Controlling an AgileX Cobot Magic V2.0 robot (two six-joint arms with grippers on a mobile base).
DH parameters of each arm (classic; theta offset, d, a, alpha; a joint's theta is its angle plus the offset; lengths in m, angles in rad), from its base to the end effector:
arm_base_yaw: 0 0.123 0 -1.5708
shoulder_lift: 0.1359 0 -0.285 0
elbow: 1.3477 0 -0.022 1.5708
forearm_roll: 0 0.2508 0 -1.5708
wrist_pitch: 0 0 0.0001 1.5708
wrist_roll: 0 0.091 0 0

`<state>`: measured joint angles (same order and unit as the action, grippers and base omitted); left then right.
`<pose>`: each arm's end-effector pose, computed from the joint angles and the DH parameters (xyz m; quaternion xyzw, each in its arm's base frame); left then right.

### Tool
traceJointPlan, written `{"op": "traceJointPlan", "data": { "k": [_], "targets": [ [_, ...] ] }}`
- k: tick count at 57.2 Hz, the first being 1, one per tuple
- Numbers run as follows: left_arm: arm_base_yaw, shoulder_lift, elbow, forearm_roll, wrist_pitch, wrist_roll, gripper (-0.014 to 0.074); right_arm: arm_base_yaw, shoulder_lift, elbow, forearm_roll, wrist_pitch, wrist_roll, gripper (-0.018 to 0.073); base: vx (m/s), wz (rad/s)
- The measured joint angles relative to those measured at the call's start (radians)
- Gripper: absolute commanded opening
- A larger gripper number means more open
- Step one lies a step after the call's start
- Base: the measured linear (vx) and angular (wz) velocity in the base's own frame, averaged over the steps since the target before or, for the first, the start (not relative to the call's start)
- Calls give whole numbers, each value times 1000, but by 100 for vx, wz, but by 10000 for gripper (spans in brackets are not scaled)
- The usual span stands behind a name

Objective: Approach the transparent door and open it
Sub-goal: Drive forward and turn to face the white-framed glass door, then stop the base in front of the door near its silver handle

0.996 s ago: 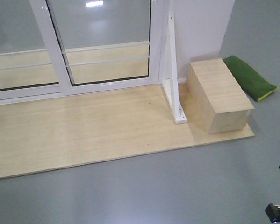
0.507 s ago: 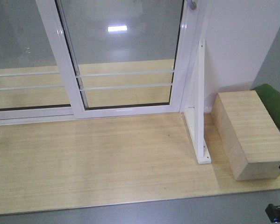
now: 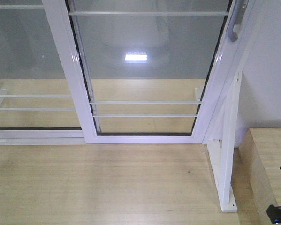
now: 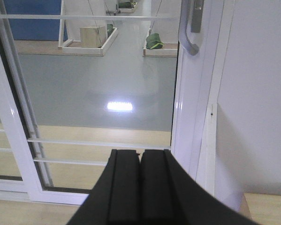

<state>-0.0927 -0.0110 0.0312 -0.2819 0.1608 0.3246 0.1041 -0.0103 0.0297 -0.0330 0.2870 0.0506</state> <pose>0.0559 -0.0093 0.1892 0.0661 0.7344 -0.0321 0.6747 0.0546 0.0048 0.1778 -0.0303 0.7796 0.0348 0.6246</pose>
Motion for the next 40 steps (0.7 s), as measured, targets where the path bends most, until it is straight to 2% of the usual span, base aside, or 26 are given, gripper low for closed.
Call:
{"op": "traceJointPlan", "data": {
  "k": [40],
  "targets": [
    [0, 0, 0, 0, 0, 0, -3, 0, 0, 0, 0, 0, 0, -4, 24, -15]
  ]
}}
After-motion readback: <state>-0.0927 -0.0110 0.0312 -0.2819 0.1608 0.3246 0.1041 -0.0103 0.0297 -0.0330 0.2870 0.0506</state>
